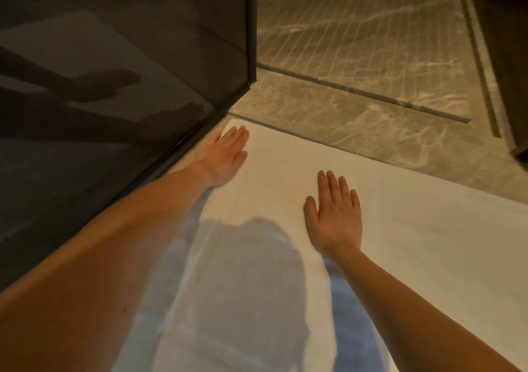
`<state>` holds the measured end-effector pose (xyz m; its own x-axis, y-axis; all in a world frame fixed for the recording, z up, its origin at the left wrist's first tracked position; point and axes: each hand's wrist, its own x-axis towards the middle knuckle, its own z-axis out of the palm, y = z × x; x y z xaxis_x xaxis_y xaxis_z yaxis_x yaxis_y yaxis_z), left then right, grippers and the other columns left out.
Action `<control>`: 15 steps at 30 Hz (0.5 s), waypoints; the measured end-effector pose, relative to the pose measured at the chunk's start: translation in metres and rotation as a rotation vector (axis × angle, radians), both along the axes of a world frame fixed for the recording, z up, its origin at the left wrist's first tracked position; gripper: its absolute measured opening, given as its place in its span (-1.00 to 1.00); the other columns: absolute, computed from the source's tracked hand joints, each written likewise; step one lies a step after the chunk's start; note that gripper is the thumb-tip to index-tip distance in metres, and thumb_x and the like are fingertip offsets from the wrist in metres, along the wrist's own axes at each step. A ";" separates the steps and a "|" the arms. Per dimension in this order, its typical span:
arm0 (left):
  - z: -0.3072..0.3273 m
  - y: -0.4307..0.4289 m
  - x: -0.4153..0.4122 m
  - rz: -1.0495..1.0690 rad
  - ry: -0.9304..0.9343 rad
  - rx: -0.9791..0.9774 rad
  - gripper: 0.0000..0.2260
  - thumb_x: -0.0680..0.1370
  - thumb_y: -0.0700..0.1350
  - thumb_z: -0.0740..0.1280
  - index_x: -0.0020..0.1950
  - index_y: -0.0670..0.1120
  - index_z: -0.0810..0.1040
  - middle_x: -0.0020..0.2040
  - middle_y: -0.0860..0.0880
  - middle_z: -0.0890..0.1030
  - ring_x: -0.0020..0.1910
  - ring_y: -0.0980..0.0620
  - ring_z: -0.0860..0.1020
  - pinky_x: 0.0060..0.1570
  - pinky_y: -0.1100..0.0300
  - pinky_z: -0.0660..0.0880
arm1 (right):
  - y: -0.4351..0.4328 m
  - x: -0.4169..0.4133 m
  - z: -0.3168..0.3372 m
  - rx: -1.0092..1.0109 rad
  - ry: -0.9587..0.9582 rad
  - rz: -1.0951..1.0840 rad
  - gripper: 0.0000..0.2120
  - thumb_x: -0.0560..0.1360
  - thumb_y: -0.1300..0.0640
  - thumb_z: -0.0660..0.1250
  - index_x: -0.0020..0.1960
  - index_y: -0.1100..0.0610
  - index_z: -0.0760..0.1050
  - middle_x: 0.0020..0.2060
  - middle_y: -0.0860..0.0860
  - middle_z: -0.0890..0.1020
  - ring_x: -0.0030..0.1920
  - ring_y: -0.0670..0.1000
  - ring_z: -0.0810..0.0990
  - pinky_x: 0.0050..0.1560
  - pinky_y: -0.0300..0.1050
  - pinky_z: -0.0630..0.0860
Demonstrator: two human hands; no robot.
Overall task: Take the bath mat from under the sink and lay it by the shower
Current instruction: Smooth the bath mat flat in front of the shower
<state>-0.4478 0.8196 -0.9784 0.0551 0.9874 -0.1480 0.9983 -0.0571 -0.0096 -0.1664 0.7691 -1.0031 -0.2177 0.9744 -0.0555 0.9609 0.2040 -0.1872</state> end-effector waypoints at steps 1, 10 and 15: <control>0.003 0.002 -0.002 -0.037 0.054 0.006 -0.47 0.68 0.06 -0.16 0.60 -0.13 -0.15 0.61 -0.08 -0.12 0.57 0.01 -0.15 0.52 0.04 -0.22 | 0.000 -0.001 0.000 0.003 0.000 0.001 -0.35 0.57 -0.19 -0.28 0.61 0.01 -0.19 0.60 -0.04 -0.09 0.58 0.00 -0.19 0.56 0.03 -0.18; -0.027 -0.104 0.098 -0.172 -0.241 0.117 -0.48 0.67 0.06 -0.10 0.60 -0.09 -0.02 0.61 -0.06 -0.03 0.58 0.01 -0.09 0.53 0.07 -0.15 | 0.002 0.000 0.000 -0.001 -0.020 0.001 -0.38 0.60 -0.17 -0.20 0.61 0.02 -0.15 0.60 -0.02 -0.05 0.58 0.02 -0.15 0.56 0.05 -0.15; -0.024 -0.116 0.015 -0.025 -0.197 0.160 -0.50 0.68 0.01 -0.04 0.60 -0.10 -0.02 0.61 -0.03 -0.03 0.56 0.10 -0.13 0.47 0.25 -0.30 | 0.002 0.002 0.002 -0.009 -0.023 0.003 -0.39 0.61 -0.17 -0.18 0.61 0.01 -0.15 0.60 -0.02 -0.05 0.58 0.01 -0.15 0.56 0.04 -0.15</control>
<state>-0.4325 0.7040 -1.0020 0.0920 0.9954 0.0260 0.9802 -0.0952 0.1739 -0.1645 0.7711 -1.0013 -0.2193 0.9732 -0.0693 0.9643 0.2054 -0.1674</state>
